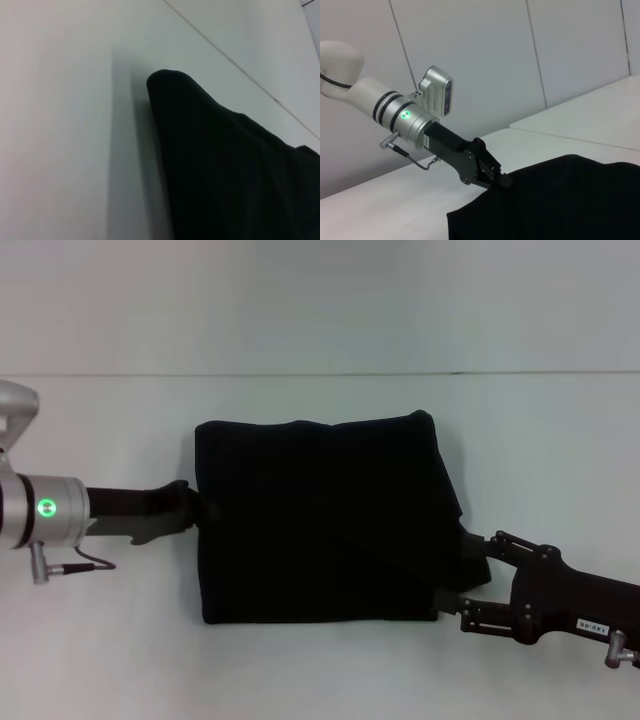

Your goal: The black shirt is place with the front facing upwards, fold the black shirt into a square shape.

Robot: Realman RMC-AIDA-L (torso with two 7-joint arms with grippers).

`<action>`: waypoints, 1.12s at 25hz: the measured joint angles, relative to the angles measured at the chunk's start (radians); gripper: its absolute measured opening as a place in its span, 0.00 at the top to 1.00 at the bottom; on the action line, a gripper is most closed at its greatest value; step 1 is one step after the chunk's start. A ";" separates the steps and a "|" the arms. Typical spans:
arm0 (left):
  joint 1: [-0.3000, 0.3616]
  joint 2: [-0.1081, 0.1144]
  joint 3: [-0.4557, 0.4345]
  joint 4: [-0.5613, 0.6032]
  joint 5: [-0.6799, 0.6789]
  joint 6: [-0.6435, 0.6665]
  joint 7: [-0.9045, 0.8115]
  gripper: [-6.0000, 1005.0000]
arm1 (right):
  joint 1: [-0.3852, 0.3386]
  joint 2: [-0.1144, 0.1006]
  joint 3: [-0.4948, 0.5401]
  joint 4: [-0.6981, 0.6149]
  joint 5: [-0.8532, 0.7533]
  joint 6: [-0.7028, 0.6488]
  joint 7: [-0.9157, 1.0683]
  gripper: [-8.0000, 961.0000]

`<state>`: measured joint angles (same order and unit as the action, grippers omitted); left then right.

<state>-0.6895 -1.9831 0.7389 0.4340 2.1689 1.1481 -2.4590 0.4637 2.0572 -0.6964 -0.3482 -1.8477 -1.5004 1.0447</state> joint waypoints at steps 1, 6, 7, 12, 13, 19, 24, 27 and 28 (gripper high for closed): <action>0.000 0.005 0.000 0.000 0.000 0.001 0.001 0.92 | 0.001 0.000 0.002 0.000 0.000 0.000 0.000 0.02; 0.005 0.035 0.000 0.000 0.000 0.018 0.012 0.92 | 0.004 0.000 0.017 0.000 0.001 0.001 0.000 0.02; 0.006 0.039 -0.001 0.000 -0.001 0.022 0.016 0.92 | 0.004 0.000 0.020 0.000 0.001 0.001 0.000 0.02; 0.008 0.041 -0.004 0.001 -0.023 0.033 0.034 0.91 | 0.009 0.000 0.023 0.000 0.001 0.007 0.000 0.02; 0.012 0.037 -0.006 0.009 -0.041 0.039 0.047 0.91 | 0.010 0.000 0.024 0.000 0.001 0.007 0.000 0.02; 0.040 0.026 -0.057 0.043 -0.082 0.108 0.153 0.90 | 0.008 0.000 0.055 0.000 0.001 0.008 -0.004 0.02; 0.074 0.033 -0.098 0.097 -0.096 0.209 0.248 0.78 | 0.005 0.000 0.108 0.000 0.001 0.007 -0.005 0.02; 0.096 0.034 -0.114 0.133 -0.096 0.256 0.304 0.63 | 0.010 0.005 0.137 0.000 0.001 0.011 0.003 0.02; 0.124 0.026 -0.162 0.176 -0.100 0.321 0.422 0.55 | 0.012 0.007 0.150 0.000 0.001 0.014 0.008 0.02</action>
<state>-0.5659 -1.9571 0.5773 0.6097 2.0685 1.4691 -2.0371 0.4761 2.0646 -0.5463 -0.3482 -1.8469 -1.4863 1.0526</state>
